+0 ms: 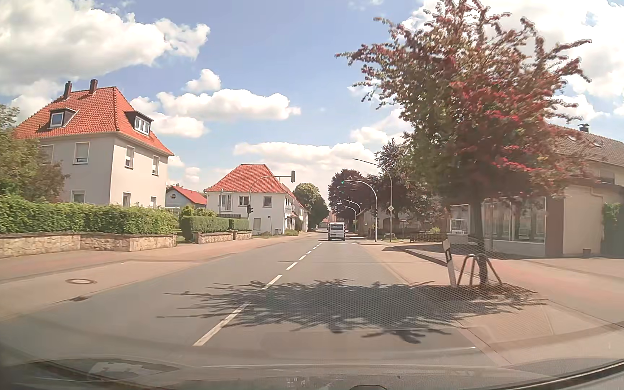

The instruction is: Follow the waypoints while adhering to traffic rules and regulations

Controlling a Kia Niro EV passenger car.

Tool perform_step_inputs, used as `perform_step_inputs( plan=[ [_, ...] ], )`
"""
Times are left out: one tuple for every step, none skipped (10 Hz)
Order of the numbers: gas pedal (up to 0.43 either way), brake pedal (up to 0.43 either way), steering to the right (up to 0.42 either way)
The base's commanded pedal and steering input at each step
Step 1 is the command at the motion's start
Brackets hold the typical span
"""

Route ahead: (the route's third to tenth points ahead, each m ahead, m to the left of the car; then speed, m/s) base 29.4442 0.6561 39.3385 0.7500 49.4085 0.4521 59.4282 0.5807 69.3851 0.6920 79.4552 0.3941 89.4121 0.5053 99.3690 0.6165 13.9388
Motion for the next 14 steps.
perform_step_inputs(
  plan=[
    [0.169,0.0,0.002],
    [0.169,0.0,0.002],
    [0.169,0.0,0.003],
    [0.157,0.0,0.003],
    [0.157,0.0,0.002],
    [0.157,0.0,0.003],
    [0.157,0.0,0.002],
    [0.157,0.0,0.002],
    [0.157,0.0,0.001],
    [0.15,0.0,-0.001],
    [0.13,0.0,-0.001],
    [0.13,0.0,-0.001],
    [0.13,0.0,-0.001],
    [0.13,0.0,-0.001]
  ],
)
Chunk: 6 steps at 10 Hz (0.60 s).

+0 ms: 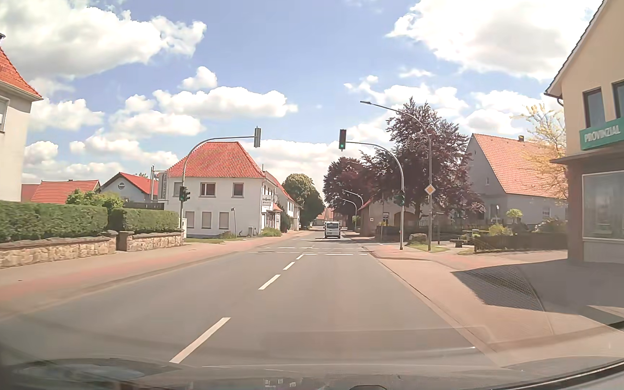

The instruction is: Follow the waypoints while adhering to traffic rules and regulations

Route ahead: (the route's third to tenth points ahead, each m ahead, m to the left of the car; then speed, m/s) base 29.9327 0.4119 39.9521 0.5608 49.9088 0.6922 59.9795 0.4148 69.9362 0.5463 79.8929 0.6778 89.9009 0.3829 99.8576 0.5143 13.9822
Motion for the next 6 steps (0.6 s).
perform_step_inputs(
  plan=[
    [0.13,0.0,-0.001],
    [0.138,0.0,-0.001],
    [0.138,0.0,-0.001],
    [0.138,0.0,-0.001],
    [0.138,0.0,-0.001],
    [0.138,0.0,-0.001]
  ],
)
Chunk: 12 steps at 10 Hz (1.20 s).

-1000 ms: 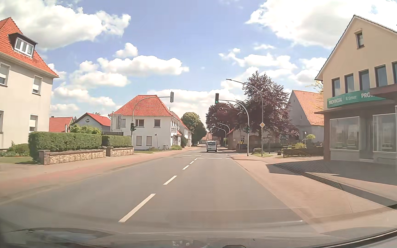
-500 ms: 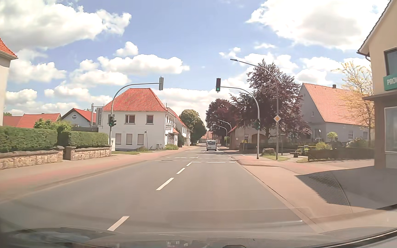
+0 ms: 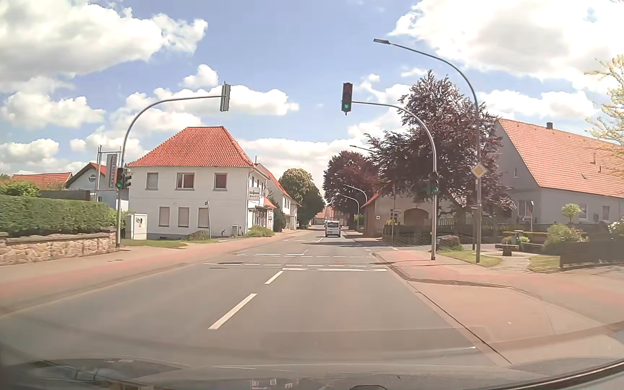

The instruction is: Follow the waypoints while adhering to traffic rules and regulations

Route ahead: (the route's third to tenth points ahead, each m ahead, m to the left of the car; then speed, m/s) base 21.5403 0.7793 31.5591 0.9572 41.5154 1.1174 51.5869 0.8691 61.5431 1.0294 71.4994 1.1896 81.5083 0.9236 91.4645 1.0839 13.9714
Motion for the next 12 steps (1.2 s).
perform_step_inputs(
  plan=[
    [0.138,0.0,-0.001],
    [0.138,0.0,-0.001],
    [0.138,0.0,-0.001],
    [0.138,0.0,-0.001],
    [0.138,0.0,-0.001],
    [0.138,0.0,0.0],
    [0.138,0.0,0.0],
    [0.15,0.0,0.0],
    [0.15,0.0,0.0],
    [0.15,0.0,0.0],
    [0.15,0.0,0.0],
    [0.15,0.0,0.0]
  ],
)
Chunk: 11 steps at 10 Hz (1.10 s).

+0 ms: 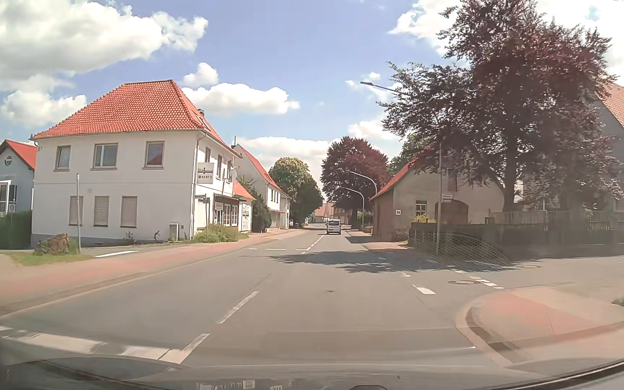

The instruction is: Follow the waypoints while adhering to traffic rules and regulations

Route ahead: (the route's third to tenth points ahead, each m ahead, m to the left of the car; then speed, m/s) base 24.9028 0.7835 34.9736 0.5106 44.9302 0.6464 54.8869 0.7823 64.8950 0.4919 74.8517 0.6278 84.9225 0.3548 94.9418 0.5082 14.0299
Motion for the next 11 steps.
perform_step_inputs(
  plan=[
    [0.15,0.0,0.0],
    [0.15,0.0,0.0],
    [0.15,0.0,0.0],
    [0.15,0.0,0.0],
    [0.15,0.0,0.0],
    [0.15,0.0,0.0],
    [0.15,0.0,0.0],
    [0.15,0.0,0.0],
    [0.15,0.0,0.0],
    [0.15,0.0,0.0],
    [0.15,0.0,0.0]
  ],
)
